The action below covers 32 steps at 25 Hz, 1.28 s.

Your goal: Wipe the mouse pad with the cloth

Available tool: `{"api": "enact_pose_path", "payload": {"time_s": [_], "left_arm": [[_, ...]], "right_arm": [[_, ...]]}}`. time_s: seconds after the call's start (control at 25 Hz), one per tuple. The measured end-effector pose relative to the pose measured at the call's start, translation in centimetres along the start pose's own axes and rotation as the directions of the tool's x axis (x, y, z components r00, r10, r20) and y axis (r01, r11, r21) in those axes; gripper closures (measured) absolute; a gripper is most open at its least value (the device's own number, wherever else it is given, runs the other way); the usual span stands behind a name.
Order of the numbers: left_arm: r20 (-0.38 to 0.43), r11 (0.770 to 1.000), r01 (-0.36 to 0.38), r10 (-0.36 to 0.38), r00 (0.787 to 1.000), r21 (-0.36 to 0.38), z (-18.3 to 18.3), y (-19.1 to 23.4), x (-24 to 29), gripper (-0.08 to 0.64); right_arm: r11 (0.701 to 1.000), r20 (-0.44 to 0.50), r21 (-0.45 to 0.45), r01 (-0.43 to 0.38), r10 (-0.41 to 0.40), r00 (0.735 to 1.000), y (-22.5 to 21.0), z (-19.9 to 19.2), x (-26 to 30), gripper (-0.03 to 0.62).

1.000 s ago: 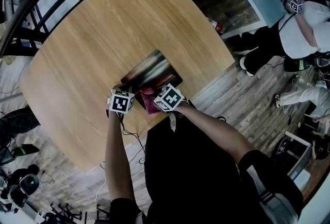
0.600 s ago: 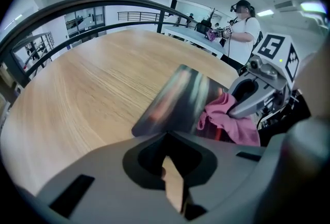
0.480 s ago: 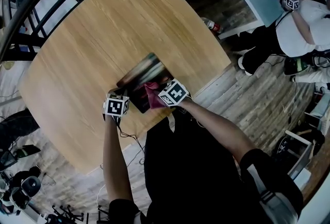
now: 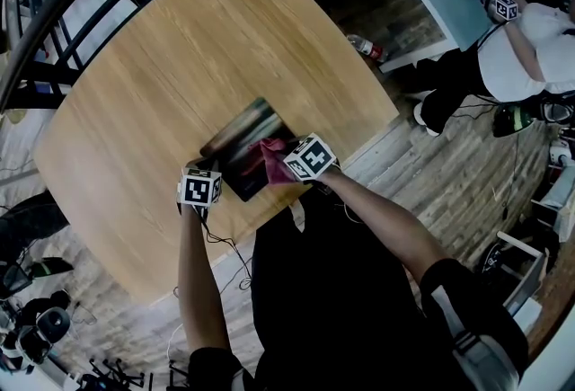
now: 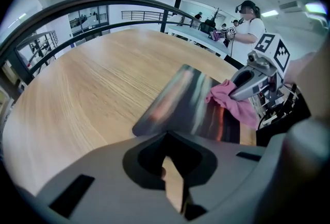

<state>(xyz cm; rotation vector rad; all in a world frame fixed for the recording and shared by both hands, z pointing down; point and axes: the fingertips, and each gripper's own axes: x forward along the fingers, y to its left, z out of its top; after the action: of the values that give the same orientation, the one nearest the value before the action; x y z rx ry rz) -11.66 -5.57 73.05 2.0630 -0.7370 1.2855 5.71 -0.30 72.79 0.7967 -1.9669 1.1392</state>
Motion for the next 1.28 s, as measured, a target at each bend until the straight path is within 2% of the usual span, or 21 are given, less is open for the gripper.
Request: {"api": "enact_pose_path", "payload": {"time_s": [1.0, 1.28], "left_arm": [[0.019, 0.992, -0.105, 0.107, 0.994, -0.071, -0.1, 0.2, -0.1, 0.535], [0.02, 0.989, -0.111, 0.114, 0.993, -0.097, 0.2, 0.6, -0.2, 0.535]], "right_arm": [[0.992, 0.043, 0.058, 0.114, -0.117, 0.992, -6.3, -1.1, -3.9, 0.526], [0.974, 0.015, 0.079, 0.213, -0.215, 0.976, -8.6, -1.7, -5.0, 0.526]]}}
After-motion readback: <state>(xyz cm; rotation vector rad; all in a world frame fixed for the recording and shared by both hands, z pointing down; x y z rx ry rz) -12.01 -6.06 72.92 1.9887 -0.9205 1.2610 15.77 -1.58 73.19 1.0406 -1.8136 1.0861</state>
